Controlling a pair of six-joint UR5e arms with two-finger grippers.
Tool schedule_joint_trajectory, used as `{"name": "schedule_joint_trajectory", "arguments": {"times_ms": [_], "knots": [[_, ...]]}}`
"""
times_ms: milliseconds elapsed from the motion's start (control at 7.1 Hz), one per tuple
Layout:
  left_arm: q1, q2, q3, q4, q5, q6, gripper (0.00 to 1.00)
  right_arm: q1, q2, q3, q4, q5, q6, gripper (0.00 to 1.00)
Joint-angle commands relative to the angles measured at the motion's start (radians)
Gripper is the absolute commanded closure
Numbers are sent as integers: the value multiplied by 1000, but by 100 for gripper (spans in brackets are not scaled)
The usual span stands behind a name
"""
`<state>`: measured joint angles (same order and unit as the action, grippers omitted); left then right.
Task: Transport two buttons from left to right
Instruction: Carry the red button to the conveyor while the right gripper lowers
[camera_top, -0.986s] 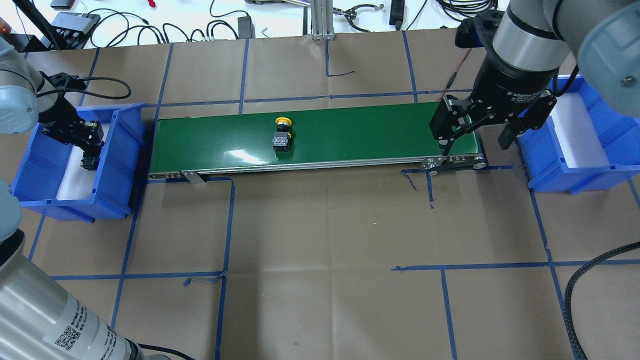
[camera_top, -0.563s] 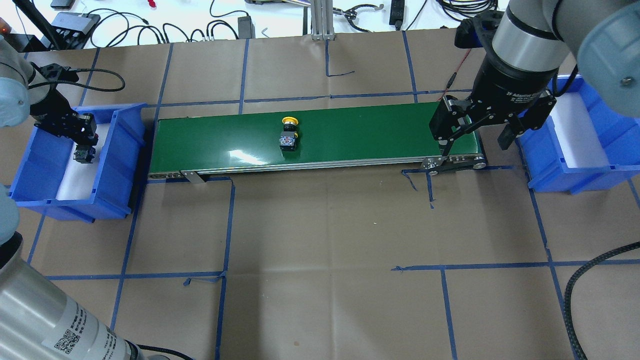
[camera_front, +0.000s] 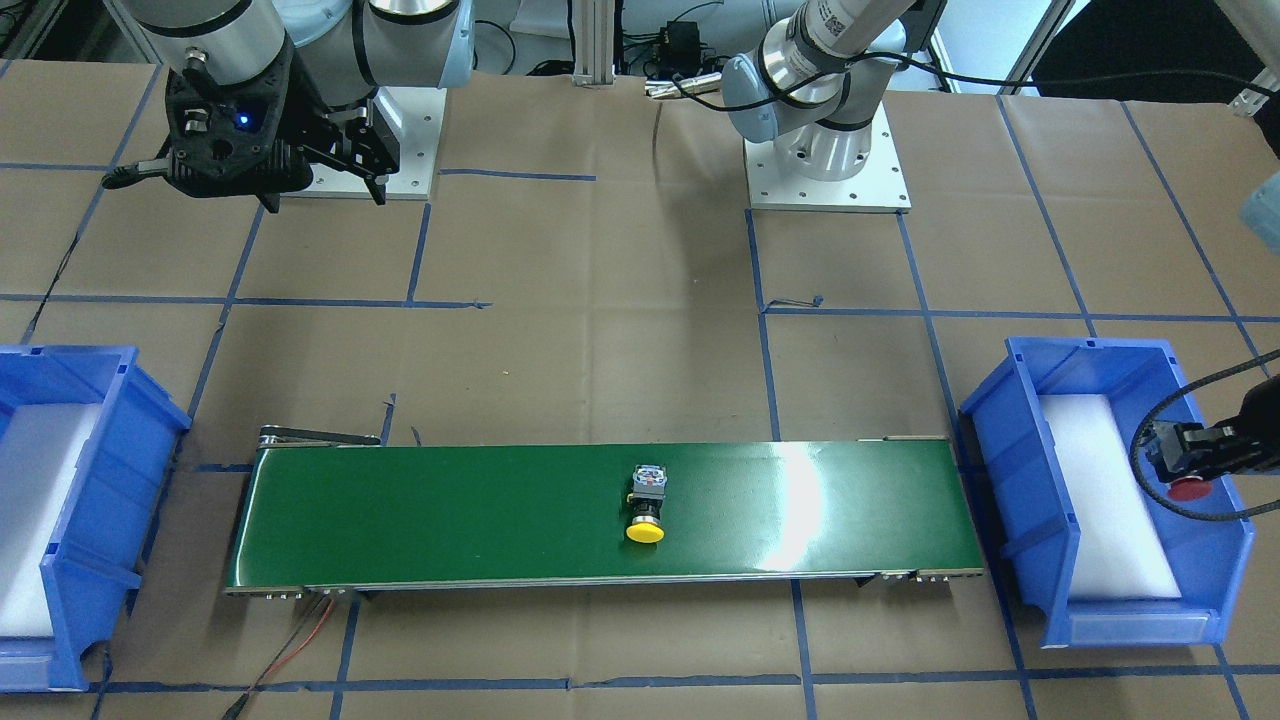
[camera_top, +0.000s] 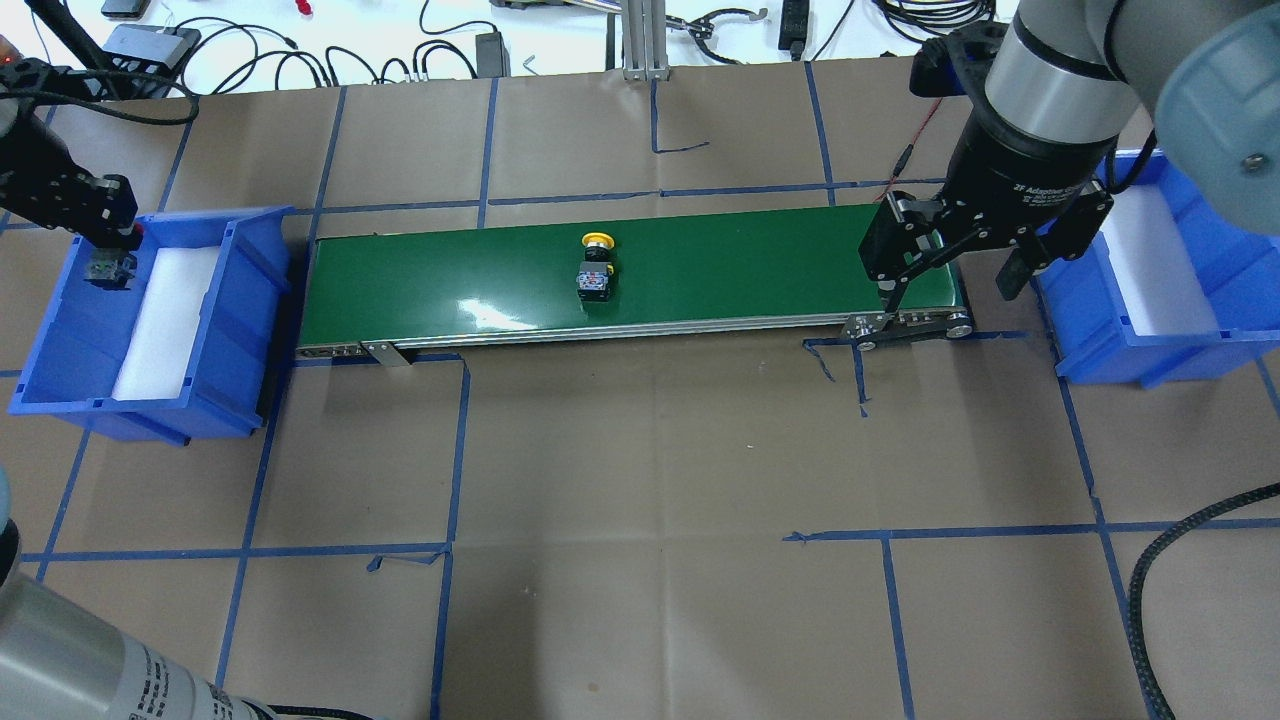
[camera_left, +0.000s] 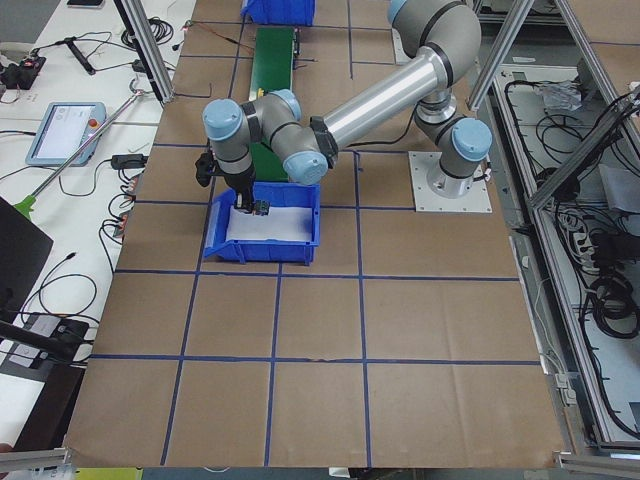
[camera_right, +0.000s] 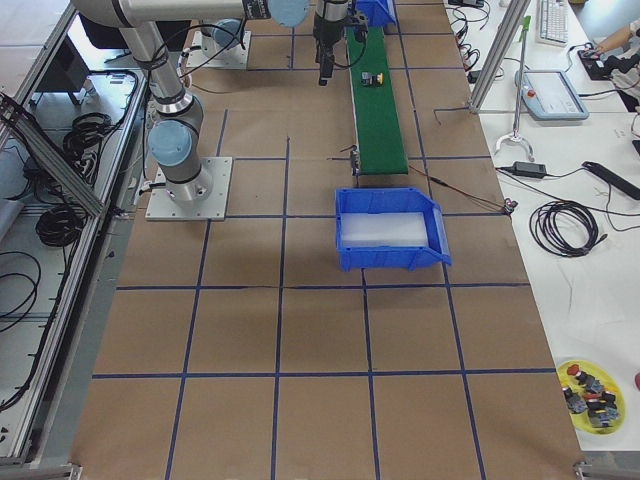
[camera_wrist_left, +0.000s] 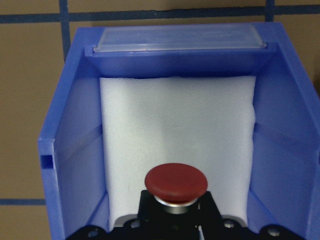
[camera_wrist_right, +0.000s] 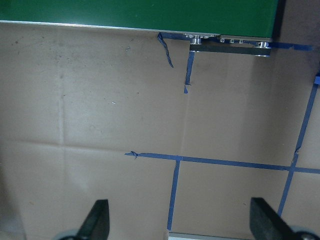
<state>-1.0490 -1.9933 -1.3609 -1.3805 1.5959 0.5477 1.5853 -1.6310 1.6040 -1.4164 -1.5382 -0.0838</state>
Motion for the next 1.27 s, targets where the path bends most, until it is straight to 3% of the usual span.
{"name": "schedule_joint_trajectory", "arguments": {"times_ms": [0,704,1127], "knots": [[-29,25,122,-168,-2,-24,99,1,-3,-2,5,1,-1,0],[-262,24,120,-178,6,-326,99,2,0,1,-13,1,-1,0],[-345,18,67,-175,1,-453,99,4,25,57,-155,3,1,0]]}}
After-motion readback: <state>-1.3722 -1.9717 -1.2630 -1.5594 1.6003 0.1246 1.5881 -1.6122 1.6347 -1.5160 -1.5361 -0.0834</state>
